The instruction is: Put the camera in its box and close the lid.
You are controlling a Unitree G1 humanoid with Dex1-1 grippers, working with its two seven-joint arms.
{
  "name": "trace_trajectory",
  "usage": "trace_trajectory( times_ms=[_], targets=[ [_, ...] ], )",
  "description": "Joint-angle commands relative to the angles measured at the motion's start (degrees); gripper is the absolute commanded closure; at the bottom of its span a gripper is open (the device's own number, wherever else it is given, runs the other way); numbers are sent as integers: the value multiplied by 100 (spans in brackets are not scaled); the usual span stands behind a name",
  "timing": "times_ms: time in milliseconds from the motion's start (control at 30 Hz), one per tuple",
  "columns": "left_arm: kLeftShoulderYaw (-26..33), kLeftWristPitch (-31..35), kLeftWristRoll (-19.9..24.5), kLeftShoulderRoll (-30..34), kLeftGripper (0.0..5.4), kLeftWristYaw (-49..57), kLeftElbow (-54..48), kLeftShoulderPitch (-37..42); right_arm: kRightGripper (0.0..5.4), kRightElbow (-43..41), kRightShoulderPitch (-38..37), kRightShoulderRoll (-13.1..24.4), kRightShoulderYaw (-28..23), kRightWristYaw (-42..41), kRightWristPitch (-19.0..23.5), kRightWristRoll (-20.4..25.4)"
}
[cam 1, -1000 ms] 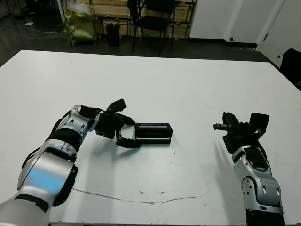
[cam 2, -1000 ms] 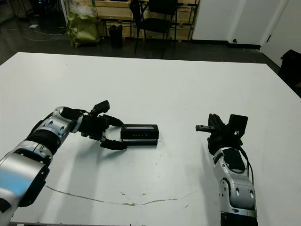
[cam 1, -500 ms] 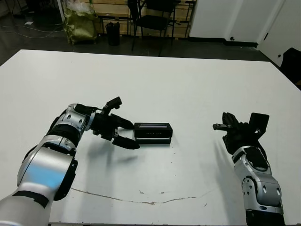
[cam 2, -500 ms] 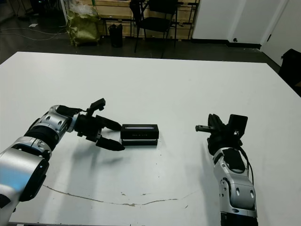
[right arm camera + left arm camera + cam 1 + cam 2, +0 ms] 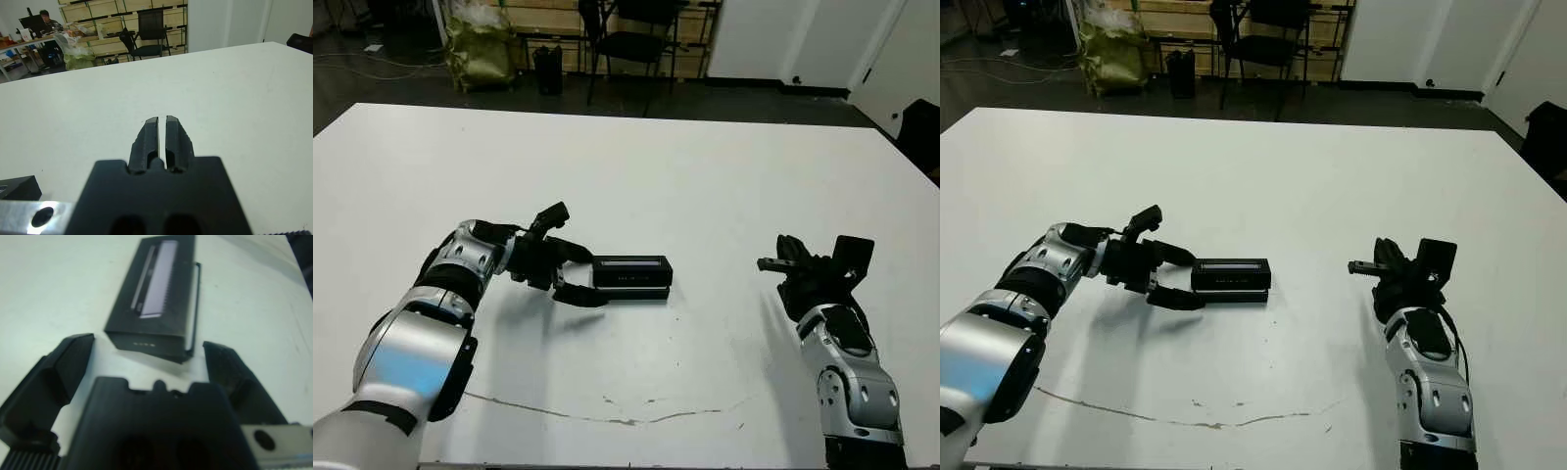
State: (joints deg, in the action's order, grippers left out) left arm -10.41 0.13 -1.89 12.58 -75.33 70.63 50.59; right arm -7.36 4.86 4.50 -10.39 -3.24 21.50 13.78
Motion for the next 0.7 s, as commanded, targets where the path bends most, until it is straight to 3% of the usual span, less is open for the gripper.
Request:
trace_trajectory(
  times_ms=[33, 233, 700],
  targets=[
    [0, 262, -169, 4, 1, 320, 186, -172, 540, -3, -25, 19, -64, -51, 17, 92],
    [63, 544, -147, 16, 1, 208, 261, -132, 540, 59, -14, 39, -40, -28, -17, 29],
    [58, 413, -149, -10, 1, -584, 271, -82, 540, 7, -11, 98, 45, 97, 129, -209]
  ],
)
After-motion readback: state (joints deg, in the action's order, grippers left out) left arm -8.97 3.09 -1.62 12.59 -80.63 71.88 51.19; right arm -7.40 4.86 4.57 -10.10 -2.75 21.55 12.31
